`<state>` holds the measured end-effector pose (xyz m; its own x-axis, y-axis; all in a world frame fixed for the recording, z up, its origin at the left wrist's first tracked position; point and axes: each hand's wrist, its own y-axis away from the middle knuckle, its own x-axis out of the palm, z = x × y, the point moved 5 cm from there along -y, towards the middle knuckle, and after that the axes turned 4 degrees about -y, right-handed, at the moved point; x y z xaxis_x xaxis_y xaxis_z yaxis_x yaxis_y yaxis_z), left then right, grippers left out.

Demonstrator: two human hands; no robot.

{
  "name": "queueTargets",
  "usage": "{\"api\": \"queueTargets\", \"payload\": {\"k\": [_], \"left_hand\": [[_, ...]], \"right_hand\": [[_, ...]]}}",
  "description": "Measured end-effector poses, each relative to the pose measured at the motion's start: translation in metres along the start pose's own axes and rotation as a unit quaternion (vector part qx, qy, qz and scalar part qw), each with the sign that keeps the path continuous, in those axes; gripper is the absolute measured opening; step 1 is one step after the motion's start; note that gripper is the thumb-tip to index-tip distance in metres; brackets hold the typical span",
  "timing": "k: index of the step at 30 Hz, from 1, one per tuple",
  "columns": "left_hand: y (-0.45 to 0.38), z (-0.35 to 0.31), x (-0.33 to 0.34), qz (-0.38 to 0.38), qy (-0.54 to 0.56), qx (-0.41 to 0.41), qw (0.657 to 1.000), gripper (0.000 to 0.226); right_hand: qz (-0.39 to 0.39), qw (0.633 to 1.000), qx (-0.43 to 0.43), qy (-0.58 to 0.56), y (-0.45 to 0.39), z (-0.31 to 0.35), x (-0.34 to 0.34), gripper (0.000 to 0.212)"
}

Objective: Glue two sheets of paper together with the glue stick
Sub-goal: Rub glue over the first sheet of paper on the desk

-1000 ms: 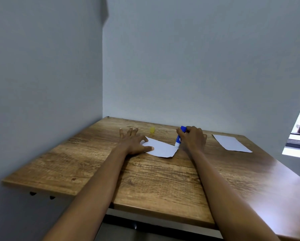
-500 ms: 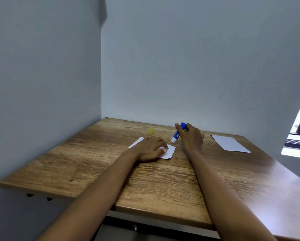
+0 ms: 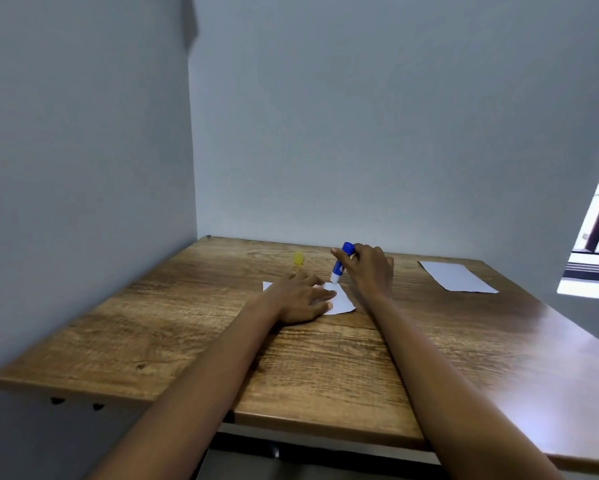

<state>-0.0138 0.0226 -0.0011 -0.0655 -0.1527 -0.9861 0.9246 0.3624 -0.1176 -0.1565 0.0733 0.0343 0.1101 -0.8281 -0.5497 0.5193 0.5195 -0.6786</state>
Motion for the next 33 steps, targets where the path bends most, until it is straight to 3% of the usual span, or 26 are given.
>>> {"api": "queueTargets", "payload": {"k": [11,21,33], "left_hand": [[-0.002,0.007,0.002,-0.002,-0.007,-0.039,0.999,0.050],[-0.002,0.020,0.006,-0.005,-0.017,-0.115,0.993,0.061],[0.006,0.034,0.004,-0.016,-0.073,-0.212,0.974,0.057]], "right_hand": [[0.021,0.999,-0.005,0.032,0.001,0.001,0.000,0.053],[0.028,0.999,-0.034,0.032,0.002,0.008,0.001,0.048],[0.033,0.999,-0.035,0.011,0.003,0.009,0.002,0.041]]}}
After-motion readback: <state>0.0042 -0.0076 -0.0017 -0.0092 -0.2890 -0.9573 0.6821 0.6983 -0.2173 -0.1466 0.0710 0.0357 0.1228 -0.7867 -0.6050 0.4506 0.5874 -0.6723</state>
